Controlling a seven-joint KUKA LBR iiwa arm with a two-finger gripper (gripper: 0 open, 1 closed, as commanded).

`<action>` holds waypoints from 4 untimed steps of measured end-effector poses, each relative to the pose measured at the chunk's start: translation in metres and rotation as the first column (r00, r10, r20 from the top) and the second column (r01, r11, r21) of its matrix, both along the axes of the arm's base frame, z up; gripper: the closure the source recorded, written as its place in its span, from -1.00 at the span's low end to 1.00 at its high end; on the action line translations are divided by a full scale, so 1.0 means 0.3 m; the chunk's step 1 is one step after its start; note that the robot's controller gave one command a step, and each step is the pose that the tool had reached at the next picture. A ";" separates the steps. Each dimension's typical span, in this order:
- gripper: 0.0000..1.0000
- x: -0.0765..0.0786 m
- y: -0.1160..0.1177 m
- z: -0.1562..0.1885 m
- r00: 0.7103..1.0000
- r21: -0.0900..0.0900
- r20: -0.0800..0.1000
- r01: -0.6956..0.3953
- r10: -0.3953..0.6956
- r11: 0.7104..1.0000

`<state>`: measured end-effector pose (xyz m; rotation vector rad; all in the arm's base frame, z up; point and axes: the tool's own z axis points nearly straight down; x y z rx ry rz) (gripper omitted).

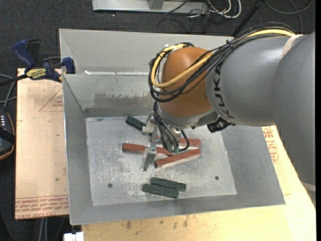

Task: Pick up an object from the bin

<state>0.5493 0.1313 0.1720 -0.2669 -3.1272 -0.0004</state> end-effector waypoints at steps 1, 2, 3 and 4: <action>-1.00 -0.002 -0.003 0.252 1.000 0.000 0.002 -0.010 0.010 1.000; -1.00 0.007 0.015 0.137 0.997 0.001 0.012 -0.080 0.080 0.997; 1.00 0.024 0.024 -0.320 0.999 0.003 0.007 0.047 -0.047 0.999; 1.00 0.024 0.024 -0.320 0.999 0.003 0.007 0.048 -0.048 0.999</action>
Offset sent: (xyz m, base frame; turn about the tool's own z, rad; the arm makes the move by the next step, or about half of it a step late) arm 0.0014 0.0133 -0.1020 -0.2266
